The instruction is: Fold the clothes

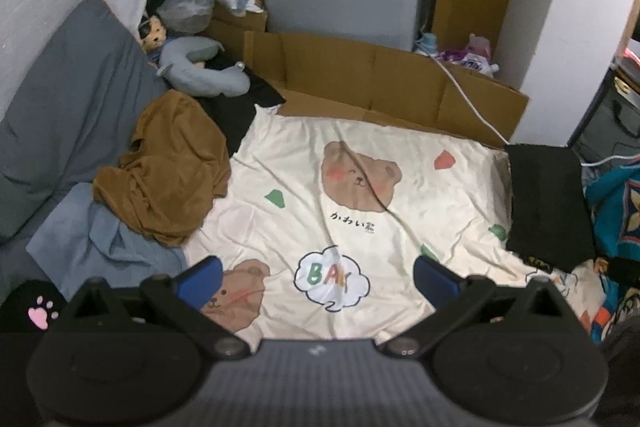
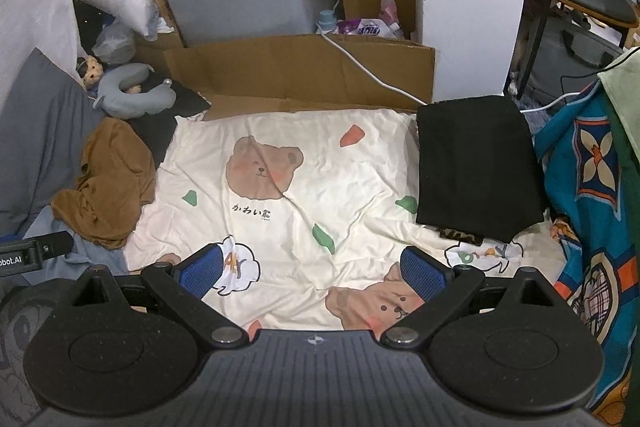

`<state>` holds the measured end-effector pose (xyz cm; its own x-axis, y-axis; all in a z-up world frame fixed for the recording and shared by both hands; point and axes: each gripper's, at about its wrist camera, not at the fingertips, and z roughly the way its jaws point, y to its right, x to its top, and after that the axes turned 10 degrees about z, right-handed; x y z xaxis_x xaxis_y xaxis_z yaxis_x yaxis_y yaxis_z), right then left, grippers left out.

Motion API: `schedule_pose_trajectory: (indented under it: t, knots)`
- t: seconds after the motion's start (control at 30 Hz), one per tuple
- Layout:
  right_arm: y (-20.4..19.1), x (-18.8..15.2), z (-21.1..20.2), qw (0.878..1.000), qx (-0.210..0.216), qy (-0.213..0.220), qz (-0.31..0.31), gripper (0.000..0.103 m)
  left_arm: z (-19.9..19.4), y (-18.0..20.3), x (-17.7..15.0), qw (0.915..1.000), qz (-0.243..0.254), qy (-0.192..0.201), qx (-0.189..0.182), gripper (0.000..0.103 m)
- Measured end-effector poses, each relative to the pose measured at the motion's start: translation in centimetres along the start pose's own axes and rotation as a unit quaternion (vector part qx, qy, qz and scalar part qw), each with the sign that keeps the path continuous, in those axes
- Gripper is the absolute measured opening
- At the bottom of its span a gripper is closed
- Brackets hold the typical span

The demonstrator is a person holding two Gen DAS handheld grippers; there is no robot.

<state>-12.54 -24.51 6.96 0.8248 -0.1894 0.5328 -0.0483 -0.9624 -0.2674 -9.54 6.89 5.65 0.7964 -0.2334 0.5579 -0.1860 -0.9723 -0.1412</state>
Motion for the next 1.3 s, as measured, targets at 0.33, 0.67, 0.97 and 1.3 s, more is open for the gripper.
schedule_pose_trajectory:
  t: [0.33, 0.67, 0.97, 1.3]
  knots:
    - [-0.6, -0.1, 0.3, 1.000, -0.009, -0.008, -0.017, 0.098, 1.1, 0.7, 0.2, 0.9998, 0.014, -0.013, 0.007, 0.102]
    - [-0.6, -0.2, 0.3, 1.000, -0.013, -0.008, -0.023, 0.098, 1.4, 1.0, 0.3, 0.9996, 0.021, -0.015, 0.015, 0.102]
    - [-0.6, -0.2, 0.1, 1.000, -0.014, -0.013, -0.024, 0.098, 1.2, 0.9, 0.1, 0.9995, 0.022, -0.017, 0.011, 0.102]
    - [-0.7, -0.4, 0.0, 0.999, -0.021, -0.014, -0.026, 0.098, 0.9, 0.9, -0.1, 0.9996, 0.019, -0.018, 0.006, 0.102]
